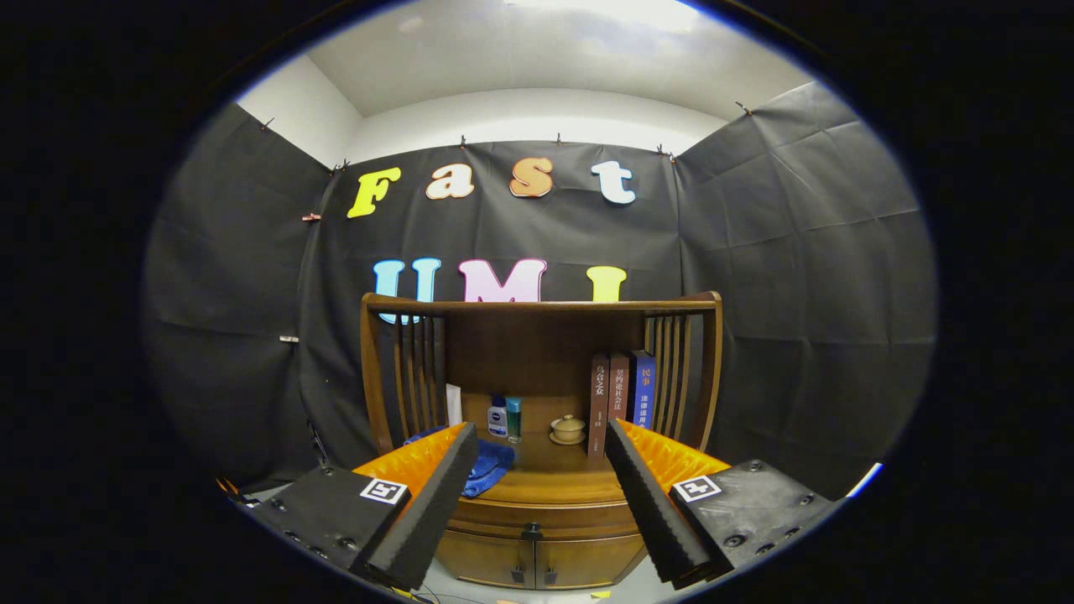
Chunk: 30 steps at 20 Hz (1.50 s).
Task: Pull open the drawer, take out the items inside it, and place them on the countertop above the cabinet.
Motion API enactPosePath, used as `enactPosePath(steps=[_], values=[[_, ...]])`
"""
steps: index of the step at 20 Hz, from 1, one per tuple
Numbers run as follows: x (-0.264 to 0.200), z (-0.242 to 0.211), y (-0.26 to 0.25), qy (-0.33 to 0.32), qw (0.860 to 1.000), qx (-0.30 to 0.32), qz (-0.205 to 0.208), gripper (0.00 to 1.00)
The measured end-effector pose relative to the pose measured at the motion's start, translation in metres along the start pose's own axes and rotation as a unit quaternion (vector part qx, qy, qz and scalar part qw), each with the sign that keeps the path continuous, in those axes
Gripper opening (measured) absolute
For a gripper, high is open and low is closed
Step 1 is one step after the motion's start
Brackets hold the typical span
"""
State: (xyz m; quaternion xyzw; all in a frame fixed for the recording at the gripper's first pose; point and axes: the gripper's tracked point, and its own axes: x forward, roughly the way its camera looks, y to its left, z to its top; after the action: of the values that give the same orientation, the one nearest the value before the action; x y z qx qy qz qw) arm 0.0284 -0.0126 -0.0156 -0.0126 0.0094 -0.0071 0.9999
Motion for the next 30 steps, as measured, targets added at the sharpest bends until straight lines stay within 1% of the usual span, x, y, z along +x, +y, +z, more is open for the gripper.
enactPosePath(steps=[2, 5, 8, 11, 13, 15, 17, 20, 25, 27, 30], values=[[0.010, -0.009, -0.003, 0.005, 1.000, 0.001, -0.004, 0.99], [0.026, -0.034, -0.004, 0.022, 1.000, 0.000, -0.008, 0.99], [0.040, -0.058, 0.000, 0.039, 0.999, -0.002, -0.004, 0.99], [0.055, -0.081, 0.000, 0.054, 0.999, -0.005, -0.008, 0.99], [0.063, -0.098, 0.007, 0.064, 0.998, 0.002, -0.002, 0.99], [0.071, -0.120, 0.013, 0.084, 0.996, 0.018, 0.009, 0.99], [0.078, -0.141, 0.012, 0.101, 0.994, 0.028, 0.006, 0.99], [0.087, -0.172, 0.016, 0.121, 0.992, 0.043, 0.013, 0.99], [0.101, -0.233, 0.016, 0.165, 0.986, 0.023, 0.007, 0.99], [0.107, -0.263, 0.015, 0.186, 0.982, 0.024, 0.005, 0.99], [0.116, -0.302, 0.012, 0.215, 0.976, 0.031, -0.008, 1.00]])
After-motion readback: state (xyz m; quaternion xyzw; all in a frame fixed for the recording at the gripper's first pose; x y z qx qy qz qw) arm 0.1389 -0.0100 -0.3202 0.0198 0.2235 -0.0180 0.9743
